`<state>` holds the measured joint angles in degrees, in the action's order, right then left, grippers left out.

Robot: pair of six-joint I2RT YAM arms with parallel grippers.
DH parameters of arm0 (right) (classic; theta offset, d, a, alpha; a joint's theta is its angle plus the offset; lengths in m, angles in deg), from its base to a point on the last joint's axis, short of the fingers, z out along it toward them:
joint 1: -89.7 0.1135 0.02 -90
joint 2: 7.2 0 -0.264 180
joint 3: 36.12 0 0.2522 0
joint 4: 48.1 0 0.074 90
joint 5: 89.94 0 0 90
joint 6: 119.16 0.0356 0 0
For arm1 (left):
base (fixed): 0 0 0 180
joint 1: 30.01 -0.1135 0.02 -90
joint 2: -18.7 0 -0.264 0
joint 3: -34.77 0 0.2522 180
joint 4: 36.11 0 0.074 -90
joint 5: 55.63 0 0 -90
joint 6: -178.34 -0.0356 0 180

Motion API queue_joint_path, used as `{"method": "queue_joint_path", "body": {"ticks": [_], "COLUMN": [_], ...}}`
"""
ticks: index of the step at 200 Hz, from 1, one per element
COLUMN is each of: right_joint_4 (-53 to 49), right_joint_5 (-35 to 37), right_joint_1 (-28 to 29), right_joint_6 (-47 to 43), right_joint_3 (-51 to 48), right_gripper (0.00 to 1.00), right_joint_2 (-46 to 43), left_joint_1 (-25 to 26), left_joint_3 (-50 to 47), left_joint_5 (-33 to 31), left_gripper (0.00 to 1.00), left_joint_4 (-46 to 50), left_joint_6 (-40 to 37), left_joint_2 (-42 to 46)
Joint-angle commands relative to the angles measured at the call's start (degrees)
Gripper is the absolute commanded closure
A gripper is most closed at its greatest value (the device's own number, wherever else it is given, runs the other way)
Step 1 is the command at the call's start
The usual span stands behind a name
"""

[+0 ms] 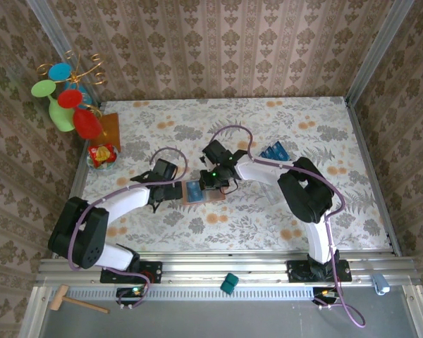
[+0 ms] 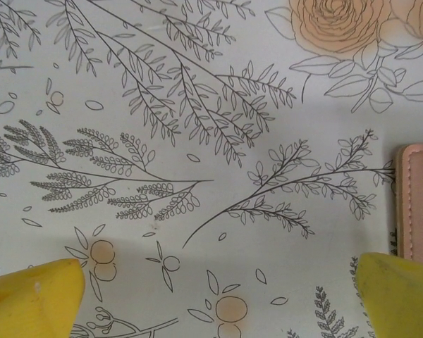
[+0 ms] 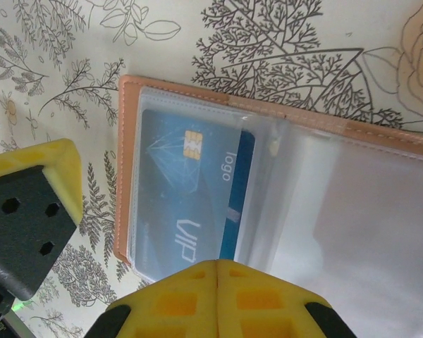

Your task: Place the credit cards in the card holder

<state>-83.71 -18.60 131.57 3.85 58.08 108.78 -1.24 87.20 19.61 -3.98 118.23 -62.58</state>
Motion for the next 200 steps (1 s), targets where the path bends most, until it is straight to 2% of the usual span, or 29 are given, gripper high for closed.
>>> {"method": "queue_joint_path", "body": {"ticks": [1, 86, 200], "right_joint_4": [-0.30, -0.24, -0.20], "right_joint_5": [1.05, 2.07, 0.17], "right_joint_1": [0.41, 1.45, 2.97], "right_joint_6": [0.21, 0.23, 1.00], "right_joint_3": [-1.63, -2.47, 1.28], "right_gripper": [0.92, 0.92, 0.92], "right_joint_2": [-0.23, 0.29, 2.44], "left_joint_1": [0.05, 2.05, 3.37], "left_joint_3": [-1.12, -1.24, -0.89], "left_joint_5": [0.72, 0.71, 0.37], "left_gripper": [0.00, 0.00, 0.00], "left_joint_4": [-0.63, -2.12, -2.72], "left_joint_6": [-0.66, 0.26, 0.96], "left_joint_2": [-0.81, -3.44, -4.64]}}
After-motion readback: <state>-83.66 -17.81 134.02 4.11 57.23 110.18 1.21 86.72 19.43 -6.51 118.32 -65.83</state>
